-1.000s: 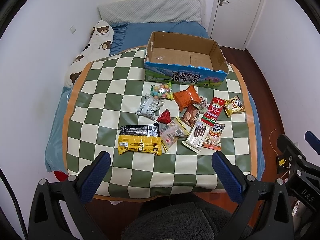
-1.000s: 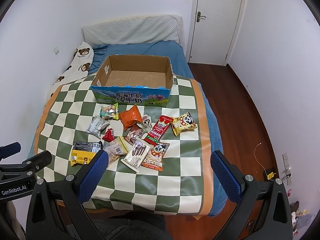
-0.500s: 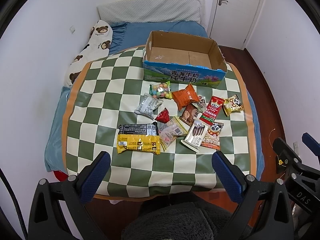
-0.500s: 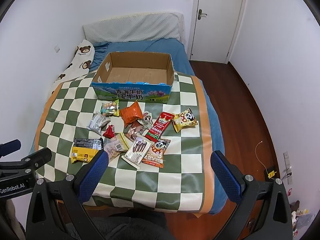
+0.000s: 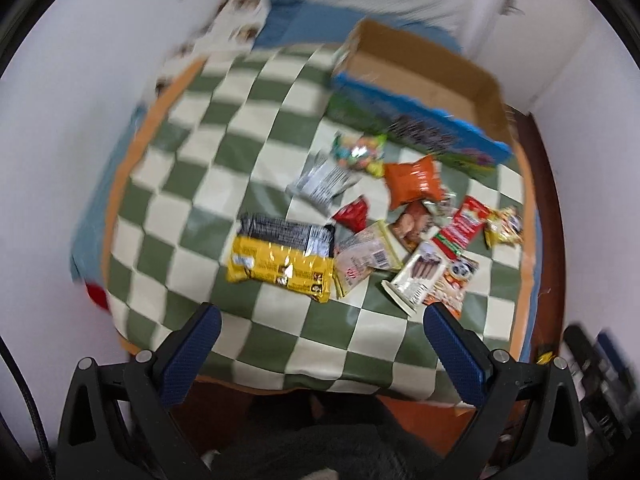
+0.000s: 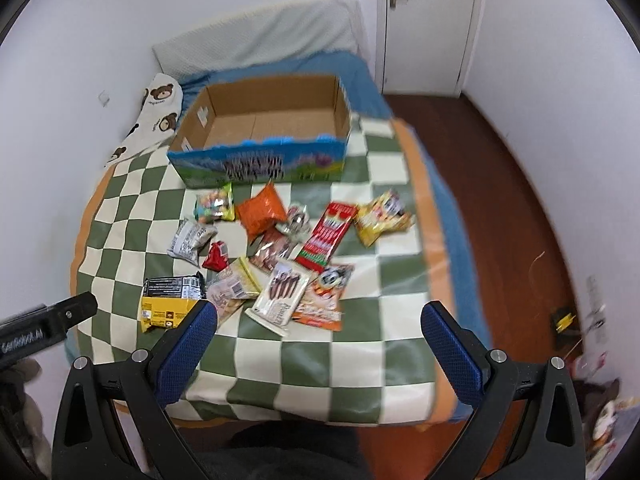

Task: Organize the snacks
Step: 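Grasp the yellow-black chip bag with the left tool while the right tool grasps the clear bread bag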

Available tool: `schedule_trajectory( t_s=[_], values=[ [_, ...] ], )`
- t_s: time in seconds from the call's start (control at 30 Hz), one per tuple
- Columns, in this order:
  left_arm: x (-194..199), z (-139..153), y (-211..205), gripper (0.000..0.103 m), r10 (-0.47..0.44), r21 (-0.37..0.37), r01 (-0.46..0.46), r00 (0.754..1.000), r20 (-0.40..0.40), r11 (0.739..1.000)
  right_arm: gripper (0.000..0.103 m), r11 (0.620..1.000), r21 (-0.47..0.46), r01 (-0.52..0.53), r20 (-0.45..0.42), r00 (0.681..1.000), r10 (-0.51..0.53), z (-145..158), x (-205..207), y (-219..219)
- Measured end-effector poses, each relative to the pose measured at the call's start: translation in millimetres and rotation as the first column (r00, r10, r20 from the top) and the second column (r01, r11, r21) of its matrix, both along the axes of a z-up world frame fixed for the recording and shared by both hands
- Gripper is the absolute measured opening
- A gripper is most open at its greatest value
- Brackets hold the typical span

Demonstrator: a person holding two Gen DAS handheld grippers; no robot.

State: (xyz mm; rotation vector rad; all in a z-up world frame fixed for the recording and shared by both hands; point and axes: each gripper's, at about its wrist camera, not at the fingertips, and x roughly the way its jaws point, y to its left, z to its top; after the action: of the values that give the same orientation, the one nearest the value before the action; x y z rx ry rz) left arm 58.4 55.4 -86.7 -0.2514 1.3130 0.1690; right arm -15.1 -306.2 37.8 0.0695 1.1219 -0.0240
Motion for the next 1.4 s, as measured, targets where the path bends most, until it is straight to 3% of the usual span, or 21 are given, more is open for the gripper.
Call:
schedule_trajectory(
  t_s=[0.13,0.27,0.33,0.5,0.7,0.77,0.87,0.93,1.03,1.1,1.17,1.2,1.27,1.33,1.37,1.4],
  values=[
    [25.6,-62.6,32.6,0.101,0.137,-0.115,-0.155,0.980,-0.147,0.981,0.103,0.998,0.060,0.012,-0.100,0.995,-0.006,-62.0,34.3,8.4],
    [43.2,-119.7,64.8,0.098,0.285,-0.199,-0.344,0.919,-0.273,0.917,0.103,0.996,0.088,0.019,-0.178,0.984,-0.003,-120.4,64.7,24.8],
    [51.2,-147.2,78.4,0.098,0.346,-0.228,-0.430,0.878,-0.332,0.873,0.103,0.995,0.097,0.022,-0.193,0.981,-0.003,-145.0,79.5,35.1],
    [65.7,-211.2,110.1,0.098,0.479,-0.265,-0.634,0.744,-0.465,0.726,0.102,0.997,0.071,0.009,-0.246,0.969,0.008,-191.5,105.7,62.1],
    [63.7,-251.3,128.0,0.098,0.572,-0.234,-0.775,0.602,-0.556,0.588,0.102,0.998,0.069,0.007,-0.281,0.960,0.013,-222.9,118.7,84.6],
    [63.7,-261.8,127.7,0.098,0.570,-0.240,-0.793,0.580,-0.582,0.561,0.102,0.997,0.071,0.005,-0.292,0.956,0.016,-227.3,119.9,89.0],
    [65.3,-265.6,125.6,0.098,0.583,-0.227,-0.787,0.587,-0.561,0.574,0.102,0.998,0.067,-0.003,-0.302,0.953,0.023,-233.7,121.5,92.3],
    [68.5,-262.6,120.7,0.096,0.578,-0.215,-0.755,0.624,-0.525,0.620,0.102,0.998,0.064,-0.004,-0.313,0.949,0.024,-236.6,119.9,91.9],
    [84.1,-247.7,103.6,0.094,0.501,-0.177,-0.623,0.740,-0.448,0.762,0.101,0.998,0.065,-0.001,-0.331,0.943,0.023,-240.9,117.2,90.3],
    [95.0,-234.9,82.0,0.092,0.373,-0.109,-0.441,0.847,-0.380,0.891,0.101,0.997,0.071,0.001,-0.344,0.939,0.023,-242.2,113.8,88.0],
    [100.7,-227.2,61.1,0.092,0.216,-0.041,-0.243,0.917,-0.335,0.969,0.101,0.996,0.084,0.002,-0.351,0.936,0.027,-242.1,110.3,87.2],
    [101.8,-225.8,50.4,0.092,0.127,-0.004,-0.136,0.936,-0.328,0.991,0.101,0.995,0.096,0.005,-0.355,0.934,0.029,-242.1,109.6,87.3],
    [99.3,-223.4,33.8,0.092,-0.012,0.072,0.036,0.947,-0.320,0.997,0.100,0.991,0.134,0.019,-0.366,0.930,0.031,-242.7,110.3,88.7],
    [93.0,-220.9,18.1,0.092,-0.161,0.139,0.214,0.935,-0.317,0.967,0.100,0.985,0.167,0.036,-0.376,0.926,0.030,-244.6,112.6,91.0],
    [88.3,-219.9,11.3,0.092,-0.234,0.173,0.301,0.917,-0.323,0.938,0.100,0.982,0.186,0.047,-0.383,0.923,0.028,-246.7,114.7,93.1],
    [85.3,-219.2,8.8,0.092,-0.271,0.190,0.343,0.906,-0.326,0.920,0.100,0.979,0.197,0.055,-0.389,0.921,0.026,-248.3,116.2,95.8]
  ],
)
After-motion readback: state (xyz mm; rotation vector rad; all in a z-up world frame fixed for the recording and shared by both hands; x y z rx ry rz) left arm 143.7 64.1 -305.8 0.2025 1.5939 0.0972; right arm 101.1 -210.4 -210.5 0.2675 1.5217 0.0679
